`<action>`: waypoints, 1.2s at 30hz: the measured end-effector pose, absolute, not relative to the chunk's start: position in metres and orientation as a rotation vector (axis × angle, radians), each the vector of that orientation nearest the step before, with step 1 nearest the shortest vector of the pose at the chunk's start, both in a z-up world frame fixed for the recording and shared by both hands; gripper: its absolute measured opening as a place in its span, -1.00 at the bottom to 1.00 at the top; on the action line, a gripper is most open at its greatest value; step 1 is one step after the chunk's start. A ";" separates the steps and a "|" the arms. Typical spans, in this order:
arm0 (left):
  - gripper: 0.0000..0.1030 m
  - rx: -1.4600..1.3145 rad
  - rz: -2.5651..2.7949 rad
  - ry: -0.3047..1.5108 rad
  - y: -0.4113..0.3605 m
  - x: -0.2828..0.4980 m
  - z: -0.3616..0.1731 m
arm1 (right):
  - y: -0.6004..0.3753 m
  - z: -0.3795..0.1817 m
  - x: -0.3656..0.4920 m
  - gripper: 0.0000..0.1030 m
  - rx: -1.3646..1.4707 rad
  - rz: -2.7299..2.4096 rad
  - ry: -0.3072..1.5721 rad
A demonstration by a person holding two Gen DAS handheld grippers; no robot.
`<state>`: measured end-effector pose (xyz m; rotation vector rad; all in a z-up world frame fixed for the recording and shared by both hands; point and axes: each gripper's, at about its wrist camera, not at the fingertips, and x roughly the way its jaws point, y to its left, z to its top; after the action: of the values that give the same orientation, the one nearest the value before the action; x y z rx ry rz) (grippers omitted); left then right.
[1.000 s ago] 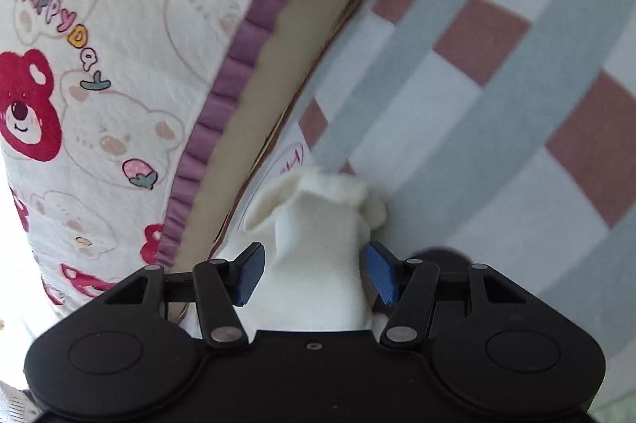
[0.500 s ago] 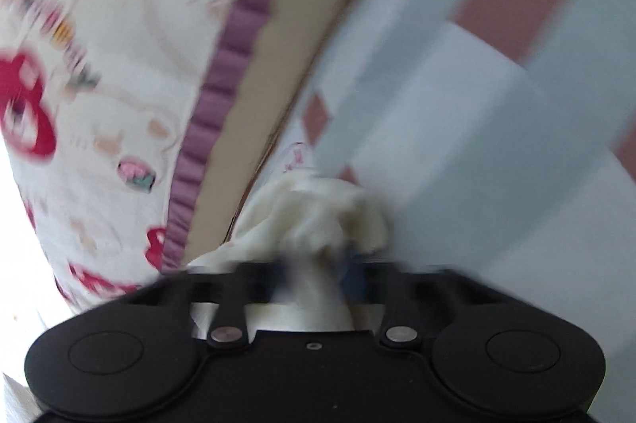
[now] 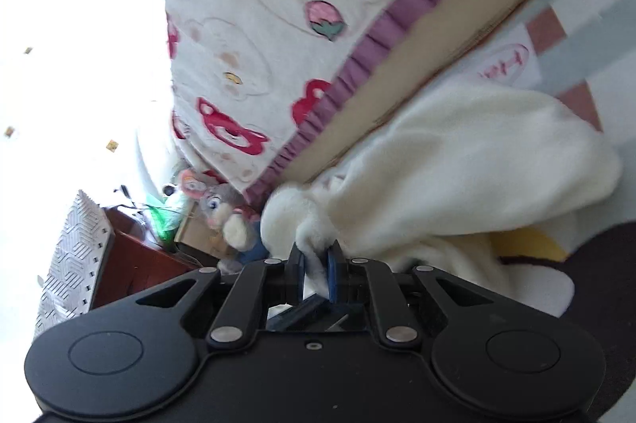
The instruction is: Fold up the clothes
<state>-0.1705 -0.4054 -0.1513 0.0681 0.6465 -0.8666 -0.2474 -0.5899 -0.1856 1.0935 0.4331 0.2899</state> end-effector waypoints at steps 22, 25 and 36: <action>-0.73 -0.355 -0.434 0.661 -0.302 -0.109 -0.158 | -0.567 -0.240 -0.273 0.34 1.380 -0.161 0.590; -0.73 -0.384 -0.394 0.703 -0.300 -0.104 -0.162 | -0.551 -0.260 -0.259 0.29 1.468 -0.188 0.529; -0.74 -0.404 -0.622 0.625 -0.315 -0.117 -0.138 | -0.560 -0.107 -0.303 -0.86 0.829 -0.436 0.237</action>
<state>-0.1168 -0.3152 -0.1376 -0.4037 0.6251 -0.6224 -0.3028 -0.5595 -0.1071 0.8287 0.2365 -0.4361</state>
